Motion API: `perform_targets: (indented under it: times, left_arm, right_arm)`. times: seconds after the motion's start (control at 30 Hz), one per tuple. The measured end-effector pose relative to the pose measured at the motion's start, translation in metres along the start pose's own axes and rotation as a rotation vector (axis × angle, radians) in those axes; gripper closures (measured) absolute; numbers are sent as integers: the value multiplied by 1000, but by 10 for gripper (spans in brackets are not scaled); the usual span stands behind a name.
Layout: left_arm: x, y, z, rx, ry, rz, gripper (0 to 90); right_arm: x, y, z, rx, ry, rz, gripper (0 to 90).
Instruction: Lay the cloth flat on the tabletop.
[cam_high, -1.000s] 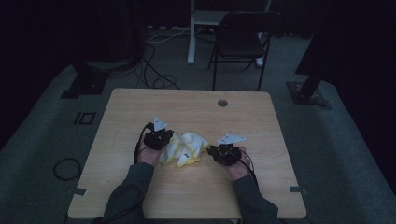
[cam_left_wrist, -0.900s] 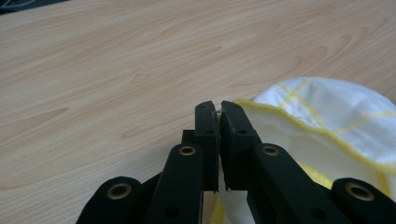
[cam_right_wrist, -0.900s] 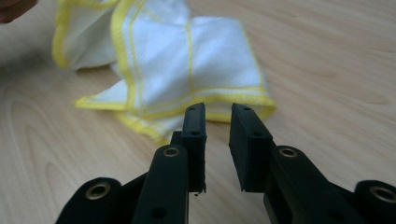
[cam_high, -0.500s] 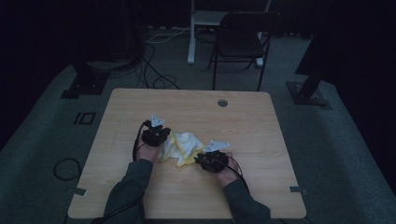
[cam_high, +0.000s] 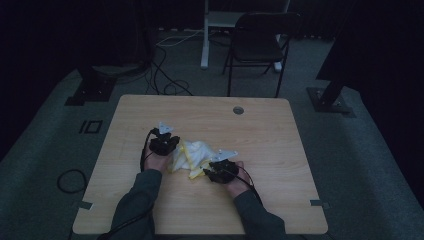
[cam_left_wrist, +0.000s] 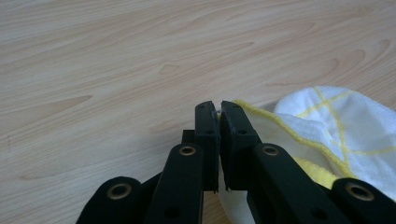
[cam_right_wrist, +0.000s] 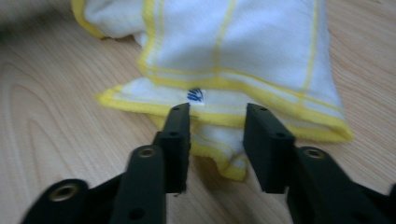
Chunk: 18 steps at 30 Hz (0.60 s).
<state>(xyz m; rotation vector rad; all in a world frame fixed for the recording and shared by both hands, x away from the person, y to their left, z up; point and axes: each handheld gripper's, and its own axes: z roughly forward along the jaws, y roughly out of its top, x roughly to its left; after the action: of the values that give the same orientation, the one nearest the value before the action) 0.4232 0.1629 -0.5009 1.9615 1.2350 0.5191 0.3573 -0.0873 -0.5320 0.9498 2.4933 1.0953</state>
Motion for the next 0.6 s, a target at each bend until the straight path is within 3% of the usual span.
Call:
perform_targets:
  times: [0.13,0.33,0.6]
  left_arm:
    - [6,-1,-1,0,10,-15,869]
    - [19,-6,-5,3,30,-51,869]
    - [34,-23,-7,33,37,-88,877]
  right_arm:
    - [-6,0,-2,13,-15,23,852]
    - [-18,-4,-13,-3,-44,64,869]
    - [-45,-13,-35,-31,-81,126,872]
